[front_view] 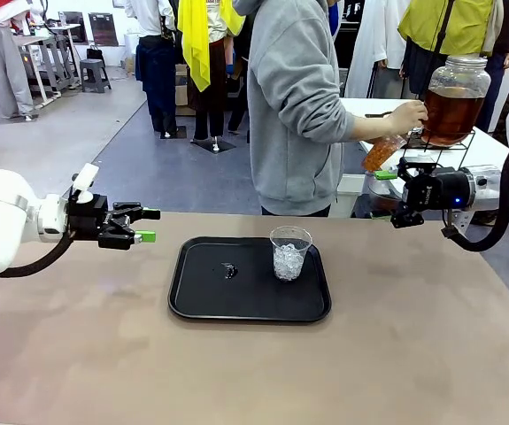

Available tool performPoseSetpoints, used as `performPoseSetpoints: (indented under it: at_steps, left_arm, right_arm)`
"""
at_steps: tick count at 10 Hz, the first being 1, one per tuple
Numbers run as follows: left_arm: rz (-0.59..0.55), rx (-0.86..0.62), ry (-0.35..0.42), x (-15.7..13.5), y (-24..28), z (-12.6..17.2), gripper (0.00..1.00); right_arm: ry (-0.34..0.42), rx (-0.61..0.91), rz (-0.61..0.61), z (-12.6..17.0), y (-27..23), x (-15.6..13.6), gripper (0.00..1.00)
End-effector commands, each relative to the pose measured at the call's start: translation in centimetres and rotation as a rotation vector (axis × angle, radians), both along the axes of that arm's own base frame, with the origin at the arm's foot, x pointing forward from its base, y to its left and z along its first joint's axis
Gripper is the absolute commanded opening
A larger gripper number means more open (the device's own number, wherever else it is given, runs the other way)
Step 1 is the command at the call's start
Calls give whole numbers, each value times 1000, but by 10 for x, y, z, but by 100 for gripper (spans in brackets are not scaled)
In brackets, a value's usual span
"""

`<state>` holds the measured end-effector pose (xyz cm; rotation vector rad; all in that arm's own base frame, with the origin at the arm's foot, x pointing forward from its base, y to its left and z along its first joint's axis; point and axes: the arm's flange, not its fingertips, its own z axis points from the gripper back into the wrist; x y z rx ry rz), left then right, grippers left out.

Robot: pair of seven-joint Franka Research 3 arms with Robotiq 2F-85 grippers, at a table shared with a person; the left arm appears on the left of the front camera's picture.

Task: Pour the drink into the iced cup.
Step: Pick up the iced cup indicated by the human and present it to them.

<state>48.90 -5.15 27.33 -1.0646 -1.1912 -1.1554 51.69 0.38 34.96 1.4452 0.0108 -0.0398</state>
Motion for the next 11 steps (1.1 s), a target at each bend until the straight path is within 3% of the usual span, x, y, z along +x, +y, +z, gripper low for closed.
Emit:
performPoseSetpoints:
  at_steps: [1, 11]
  left_arm:
    - [0, 0, 2, 1, -1, 2, 100]
    - [0, 0, 2, 1, -1, 2, 100]
  right_arm:
    - [-3, -5, -5, 1, 0, 0, 100]
    - [-3, -5, -5, 1, 0, 0, 100]
